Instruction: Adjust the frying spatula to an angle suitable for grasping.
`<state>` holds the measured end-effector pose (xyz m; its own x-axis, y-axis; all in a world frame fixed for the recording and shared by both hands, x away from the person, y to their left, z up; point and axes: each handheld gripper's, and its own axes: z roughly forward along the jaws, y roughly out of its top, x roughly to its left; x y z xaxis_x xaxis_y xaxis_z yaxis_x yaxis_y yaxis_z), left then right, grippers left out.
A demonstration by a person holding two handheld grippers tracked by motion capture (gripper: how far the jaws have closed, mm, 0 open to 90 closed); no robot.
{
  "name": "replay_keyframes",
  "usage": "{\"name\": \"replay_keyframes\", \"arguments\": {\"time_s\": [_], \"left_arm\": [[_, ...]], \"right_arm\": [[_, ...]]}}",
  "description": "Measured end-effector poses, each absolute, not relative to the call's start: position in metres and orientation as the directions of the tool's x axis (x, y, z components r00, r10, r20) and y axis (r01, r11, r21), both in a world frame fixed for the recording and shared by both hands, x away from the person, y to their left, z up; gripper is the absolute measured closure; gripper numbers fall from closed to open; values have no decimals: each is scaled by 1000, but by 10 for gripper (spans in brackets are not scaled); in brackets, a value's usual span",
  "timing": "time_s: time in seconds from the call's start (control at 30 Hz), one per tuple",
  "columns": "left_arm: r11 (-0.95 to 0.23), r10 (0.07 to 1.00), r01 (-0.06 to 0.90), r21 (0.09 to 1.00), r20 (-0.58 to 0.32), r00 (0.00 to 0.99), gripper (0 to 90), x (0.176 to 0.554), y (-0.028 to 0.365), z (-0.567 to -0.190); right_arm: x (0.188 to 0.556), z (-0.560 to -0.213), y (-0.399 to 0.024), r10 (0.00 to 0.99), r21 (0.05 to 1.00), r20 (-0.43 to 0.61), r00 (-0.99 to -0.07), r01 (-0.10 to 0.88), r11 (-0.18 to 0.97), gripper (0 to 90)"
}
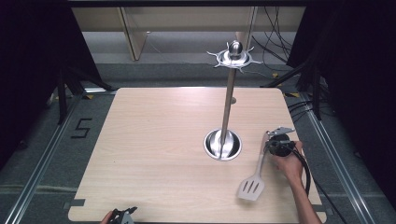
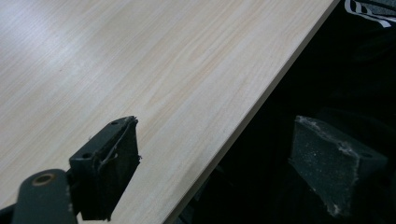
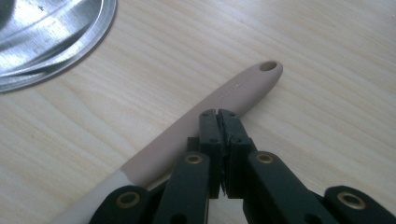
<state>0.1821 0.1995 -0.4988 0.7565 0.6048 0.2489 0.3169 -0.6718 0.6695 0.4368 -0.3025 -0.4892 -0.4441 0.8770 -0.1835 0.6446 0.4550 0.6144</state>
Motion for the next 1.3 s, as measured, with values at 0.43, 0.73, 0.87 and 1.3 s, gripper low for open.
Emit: {"name": "replay_keyframes", "arguments": {"time_s": [0.43,0.73,0.87,1.3], "left_arm": [[-643,621,323,694,227,750,148,182,198,-501],[-642,619,322,696,224,753,149,181,198,-500],[-666,601,314,676,237,763,148,181,199,-498],[-666,601,314,677,237,763,149,181,199,-498]], "right_arm": [[440,-483,-300,919,630,-77,-387,696,346,678],[437,-479,-292,936,580,-8,-353,761,292,510],[438,-482,-291,929,569,13,-369,767,297,489],[439,-488,-278,926,524,-18,-378,785,331,476]]}}
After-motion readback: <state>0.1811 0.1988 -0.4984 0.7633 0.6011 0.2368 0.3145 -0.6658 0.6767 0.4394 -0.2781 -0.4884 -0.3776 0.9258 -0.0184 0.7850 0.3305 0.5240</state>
